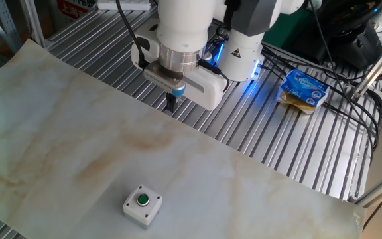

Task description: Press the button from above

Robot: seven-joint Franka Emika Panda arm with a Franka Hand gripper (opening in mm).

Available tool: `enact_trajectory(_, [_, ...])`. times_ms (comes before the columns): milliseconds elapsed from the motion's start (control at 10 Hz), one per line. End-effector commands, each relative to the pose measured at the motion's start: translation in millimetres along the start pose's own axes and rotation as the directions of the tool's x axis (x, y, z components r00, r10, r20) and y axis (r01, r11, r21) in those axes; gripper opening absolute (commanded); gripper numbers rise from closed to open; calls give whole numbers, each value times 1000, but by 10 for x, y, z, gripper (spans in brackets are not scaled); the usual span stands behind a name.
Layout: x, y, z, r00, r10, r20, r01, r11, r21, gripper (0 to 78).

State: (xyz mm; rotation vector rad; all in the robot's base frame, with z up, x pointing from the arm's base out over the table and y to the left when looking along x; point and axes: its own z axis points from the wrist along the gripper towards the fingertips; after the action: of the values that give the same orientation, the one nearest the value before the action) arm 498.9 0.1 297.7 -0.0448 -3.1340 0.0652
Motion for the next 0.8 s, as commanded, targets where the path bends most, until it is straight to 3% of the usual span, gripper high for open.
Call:
enact_trajectory(100, [-2,5,-14,1000,-3,4,3,1000,-13,0])
enact_trajectory(800, [-2,6,-15,1000,-6,5,6,1000,-22,0])
